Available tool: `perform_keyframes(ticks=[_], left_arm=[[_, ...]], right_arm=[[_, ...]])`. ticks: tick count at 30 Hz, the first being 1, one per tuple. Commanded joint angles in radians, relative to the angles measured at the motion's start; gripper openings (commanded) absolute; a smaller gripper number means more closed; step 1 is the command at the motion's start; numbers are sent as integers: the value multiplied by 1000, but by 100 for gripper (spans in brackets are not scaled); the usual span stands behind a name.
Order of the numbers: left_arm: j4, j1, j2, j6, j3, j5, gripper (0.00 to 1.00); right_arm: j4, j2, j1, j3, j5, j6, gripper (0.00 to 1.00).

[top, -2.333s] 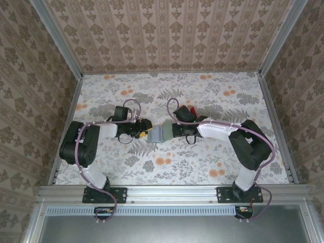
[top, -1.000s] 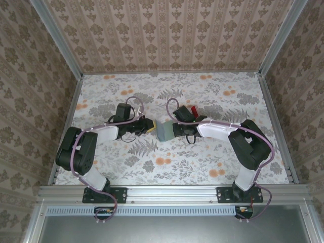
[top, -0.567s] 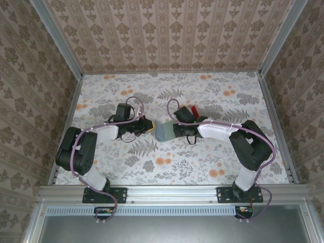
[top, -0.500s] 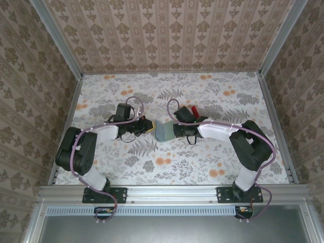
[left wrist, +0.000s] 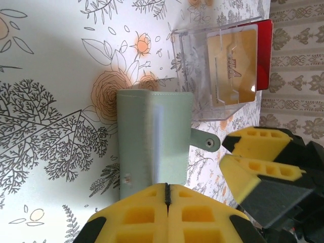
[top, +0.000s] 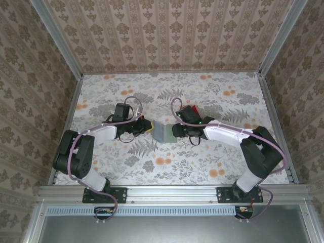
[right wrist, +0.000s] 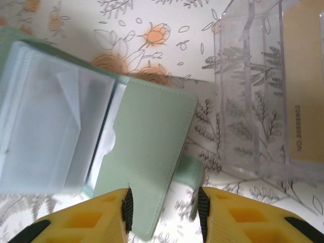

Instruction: Put the credit cards into the card holder

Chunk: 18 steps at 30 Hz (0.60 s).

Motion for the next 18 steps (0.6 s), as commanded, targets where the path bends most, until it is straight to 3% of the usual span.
perform_keyframes(ticks=[1, 5, 11, 15, 18], left_arm=[[-38, 7, -39, 29, 27, -6, 0], [-41, 7, -43, 28, 31, -9, 0], [-39, 1, -45, 21, 25, -11, 0], [-68, 1, -41, 37, 29, -33, 0], [-49, -4, -32, 22, 23, -35, 0]], right_arm=[[-10, -88, 4, 6, -59, 4, 43], [-11, -98, 14, 19, -124, 8, 44], [61, -141, 27, -35, -105, 46, 47], [55, -88, 52, 3, -123, 43, 47], [31, -17, 66, 50, -119, 40, 55]])
